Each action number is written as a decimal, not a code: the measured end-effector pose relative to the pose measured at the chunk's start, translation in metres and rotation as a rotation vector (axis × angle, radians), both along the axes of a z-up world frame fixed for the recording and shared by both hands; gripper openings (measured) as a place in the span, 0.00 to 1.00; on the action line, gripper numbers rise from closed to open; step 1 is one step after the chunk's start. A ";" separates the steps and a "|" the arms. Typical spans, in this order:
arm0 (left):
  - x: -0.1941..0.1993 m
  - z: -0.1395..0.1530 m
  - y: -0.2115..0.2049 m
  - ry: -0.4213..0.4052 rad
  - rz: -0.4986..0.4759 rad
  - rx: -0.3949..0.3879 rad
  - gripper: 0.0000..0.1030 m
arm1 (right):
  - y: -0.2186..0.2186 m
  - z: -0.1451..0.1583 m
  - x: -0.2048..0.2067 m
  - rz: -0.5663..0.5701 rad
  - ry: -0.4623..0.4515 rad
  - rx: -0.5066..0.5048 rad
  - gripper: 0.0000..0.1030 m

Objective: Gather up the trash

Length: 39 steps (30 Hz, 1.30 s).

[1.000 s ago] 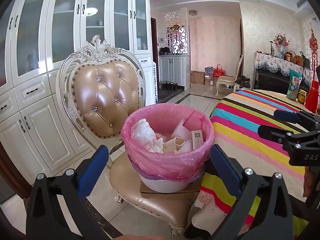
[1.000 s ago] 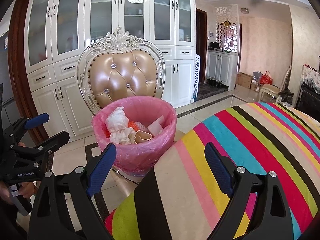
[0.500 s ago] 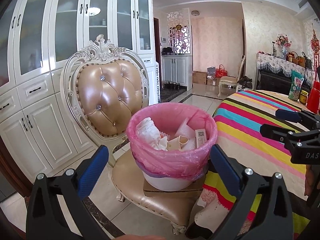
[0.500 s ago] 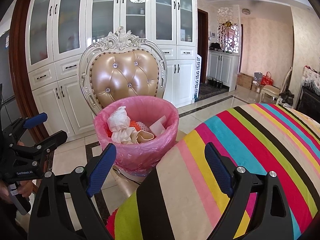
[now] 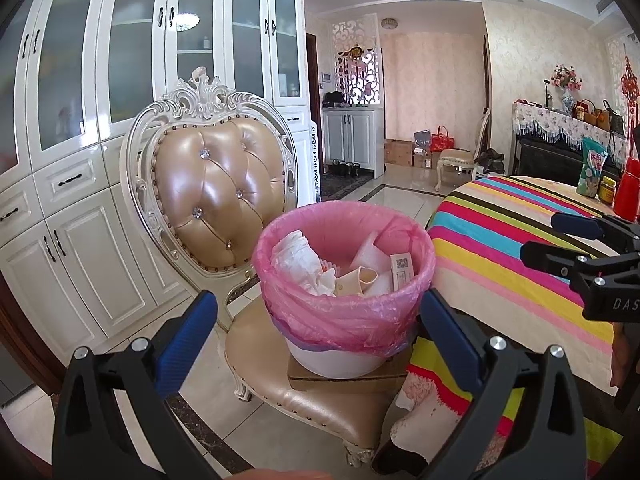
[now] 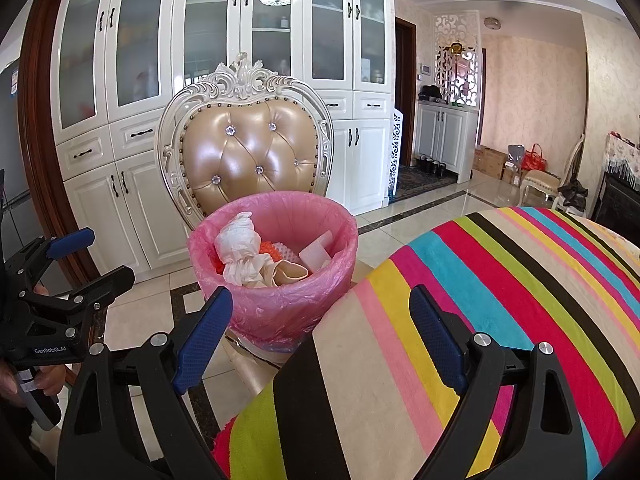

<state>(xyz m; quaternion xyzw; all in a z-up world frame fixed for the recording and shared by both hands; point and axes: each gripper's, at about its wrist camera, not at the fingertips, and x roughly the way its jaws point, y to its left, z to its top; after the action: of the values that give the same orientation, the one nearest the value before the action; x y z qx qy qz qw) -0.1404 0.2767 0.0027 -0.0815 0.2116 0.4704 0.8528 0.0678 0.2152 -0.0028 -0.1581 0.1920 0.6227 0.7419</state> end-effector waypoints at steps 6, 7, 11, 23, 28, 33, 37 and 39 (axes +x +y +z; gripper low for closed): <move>-0.001 -0.002 0.000 0.000 0.004 -0.008 0.95 | 0.000 0.000 0.000 0.001 0.000 0.000 0.82; -0.002 -0.003 0.000 0.000 0.004 -0.009 0.95 | 0.000 0.000 0.000 0.000 -0.002 0.000 0.82; -0.002 -0.003 0.000 0.000 0.003 -0.008 0.95 | 0.000 0.000 0.000 0.000 0.000 0.000 0.82; -0.003 -0.004 0.000 0.002 0.005 -0.010 0.95 | 0.000 0.000 -0.001 0.000 -0.003 -0.002 0.82; -0.003 -0.006 0.000 0.003 0.005 -0.010 0.95 | 0.000 0.000 -0.001 0.001 -0.003 -0.002 0.82; -0.004 -0.006 0.000 -0.005 0.010 -0.008 0.95 | 0.000 0.000 -0.001 0.000 -0.002 -0.002 0.82; -0.004 -0.008 0.001 0.010 0.035 -0.007 0.95 | 0.000 0.000 -0.002 0.001 -0.005 -0.003 0.82; -0.003 -0.008 0.001 0.013 0.024 -0.011 0.95 | 0.000 -0.001 -0.002 0.001 -0.004 -0.004 0.82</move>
<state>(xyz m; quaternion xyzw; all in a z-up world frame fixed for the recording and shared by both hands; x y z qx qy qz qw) -0.1438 0.2780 -0.0056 -0.0858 0.2188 0.4799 0.8453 0.0663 0.2147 -0.0038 -0.1611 0.1919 0.6223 0.7416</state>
